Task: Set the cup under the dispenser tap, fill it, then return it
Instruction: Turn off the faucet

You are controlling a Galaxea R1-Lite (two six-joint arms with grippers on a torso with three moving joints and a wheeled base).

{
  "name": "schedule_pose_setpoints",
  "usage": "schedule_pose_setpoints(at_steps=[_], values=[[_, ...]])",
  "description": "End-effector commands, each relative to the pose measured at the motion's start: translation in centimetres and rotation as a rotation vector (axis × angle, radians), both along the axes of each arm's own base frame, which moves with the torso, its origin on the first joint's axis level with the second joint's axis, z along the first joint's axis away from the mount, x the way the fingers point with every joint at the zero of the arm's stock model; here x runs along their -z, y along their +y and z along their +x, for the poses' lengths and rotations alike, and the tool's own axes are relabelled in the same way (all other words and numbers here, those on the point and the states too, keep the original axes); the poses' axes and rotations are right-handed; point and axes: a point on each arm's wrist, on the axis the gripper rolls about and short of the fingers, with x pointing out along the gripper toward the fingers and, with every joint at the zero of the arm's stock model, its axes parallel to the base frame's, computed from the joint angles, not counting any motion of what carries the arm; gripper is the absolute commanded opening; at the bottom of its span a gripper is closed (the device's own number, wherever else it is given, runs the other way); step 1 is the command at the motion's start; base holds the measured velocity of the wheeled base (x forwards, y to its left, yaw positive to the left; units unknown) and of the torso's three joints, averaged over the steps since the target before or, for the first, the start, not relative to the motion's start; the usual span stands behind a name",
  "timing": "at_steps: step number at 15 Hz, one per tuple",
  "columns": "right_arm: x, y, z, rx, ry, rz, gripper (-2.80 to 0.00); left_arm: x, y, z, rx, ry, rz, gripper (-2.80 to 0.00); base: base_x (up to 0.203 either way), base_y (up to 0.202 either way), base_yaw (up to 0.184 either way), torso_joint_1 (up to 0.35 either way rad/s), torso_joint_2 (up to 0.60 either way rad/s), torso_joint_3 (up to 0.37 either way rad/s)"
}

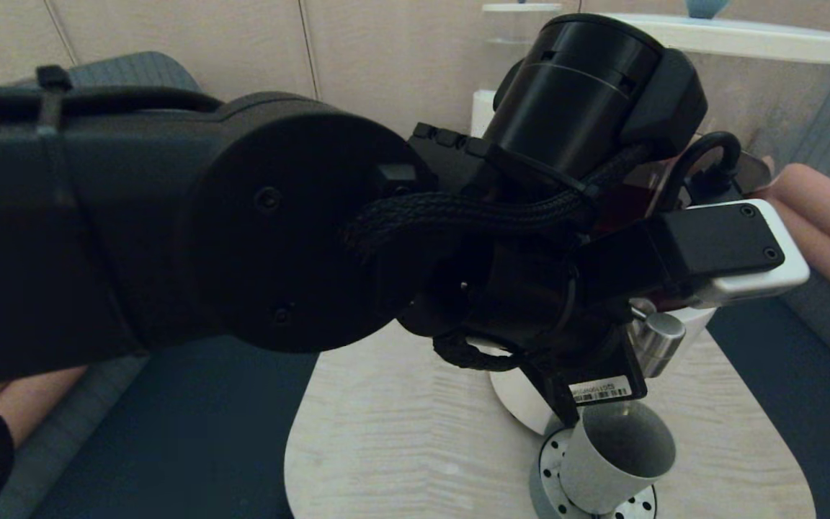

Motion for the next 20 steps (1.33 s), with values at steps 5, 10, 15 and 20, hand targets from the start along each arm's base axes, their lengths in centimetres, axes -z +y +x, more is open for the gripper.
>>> schedule_pose_setpoints(at_steps=[5, 10, 15, 20], values=[[0.3, 0.0, 0.1, -0.001, 0.007, 0.0, -2.8, 0.2, -1.1, 0.7, 0.003, -0.02, -0.025, -2.8, 0.0, 0.0, 0.0, 0.0, 0.0, 0.0], [0.3, 0.0, 0.1, 0.0, 0.007, 0.001, -2.8, 0.5, -1.6, 1.0, 0.003, -0.026, -0.031, -2.8, 0.0, 0.0, 0.0, 0.0, 0.0, 0.0], [0.3, 0.0, 0.1, 0.0, 0.007, -0.001, -2.8, 0.3, -2.1, 1.2, 0.004, -0.048, -0.07, -2.8, 0.0, 0.0, 0.0, 0.0, 0.0, 0.0], [0.2, 0.0, 0.1, 0.0, 0.006, -0.001, -2.8, 0.1, -2.4, 1.3, 0.012, -0.067, -0.112, -2.8, 0.0, 0.0, 0.0, 0.0, 0.0, 0.0]])
